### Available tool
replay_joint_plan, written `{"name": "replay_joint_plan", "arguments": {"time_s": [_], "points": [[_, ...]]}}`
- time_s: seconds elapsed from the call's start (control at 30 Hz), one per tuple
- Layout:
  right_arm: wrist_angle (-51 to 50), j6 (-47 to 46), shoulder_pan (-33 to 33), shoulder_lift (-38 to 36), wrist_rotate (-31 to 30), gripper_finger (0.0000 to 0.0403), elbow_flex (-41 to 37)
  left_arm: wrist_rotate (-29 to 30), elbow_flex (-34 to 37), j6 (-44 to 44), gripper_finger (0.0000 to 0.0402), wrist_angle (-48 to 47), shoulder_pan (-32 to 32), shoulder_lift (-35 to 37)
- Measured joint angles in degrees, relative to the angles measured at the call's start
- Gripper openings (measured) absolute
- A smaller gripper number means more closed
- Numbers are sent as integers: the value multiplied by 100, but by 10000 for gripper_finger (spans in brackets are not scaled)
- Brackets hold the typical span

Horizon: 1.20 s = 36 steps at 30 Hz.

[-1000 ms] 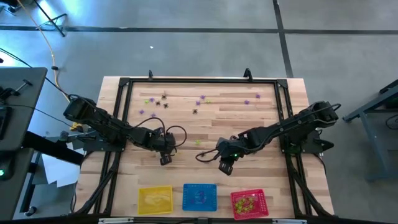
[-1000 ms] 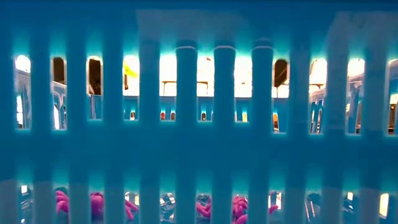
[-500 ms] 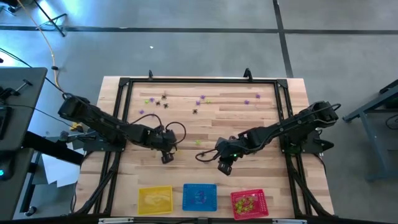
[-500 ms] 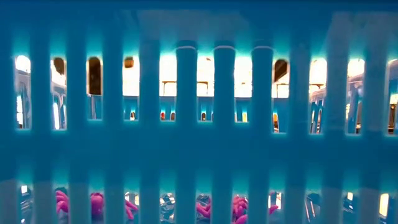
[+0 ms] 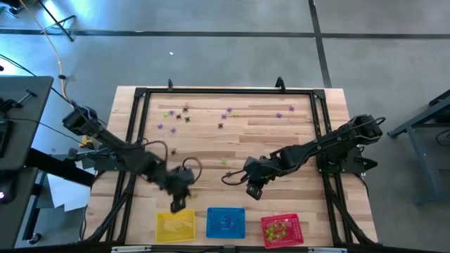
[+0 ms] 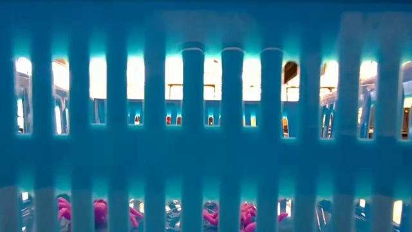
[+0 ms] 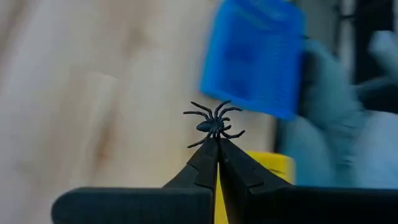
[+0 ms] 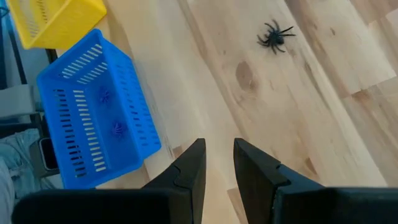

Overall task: Sort Halloween decoration
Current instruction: Put the black spider toy into the yellow bin

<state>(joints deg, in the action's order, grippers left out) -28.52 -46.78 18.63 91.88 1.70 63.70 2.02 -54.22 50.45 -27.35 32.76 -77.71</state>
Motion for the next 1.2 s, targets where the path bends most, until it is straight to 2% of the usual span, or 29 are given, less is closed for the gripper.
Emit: {"name": "replay_joint_plan", "arguments": {"time_s": [0.27,0.4,0.5,0.8,1.03,1.2], "points": [[14,-247,241,0,-82,79,0,-85,-397,1746,0,27,1291,7],[14,-528,408,0,-457,79,0,-243,-399,2106,0,-208,1680,-20],[16,-744,522,0,-622,79,0,-54,-349,2323,0,-611,1814,-157],[17,-1476,817,0,-961,79,0,-47,-207,2094,6,-630,1988,-849],[14,-1460,948,0,-1039,79,0,-691,-207,1608,48,-418,1962,-1191],[12,-1321,946,0,-1050,79,0,-750,-208,1556,71,-414,1732,-1111]]}}
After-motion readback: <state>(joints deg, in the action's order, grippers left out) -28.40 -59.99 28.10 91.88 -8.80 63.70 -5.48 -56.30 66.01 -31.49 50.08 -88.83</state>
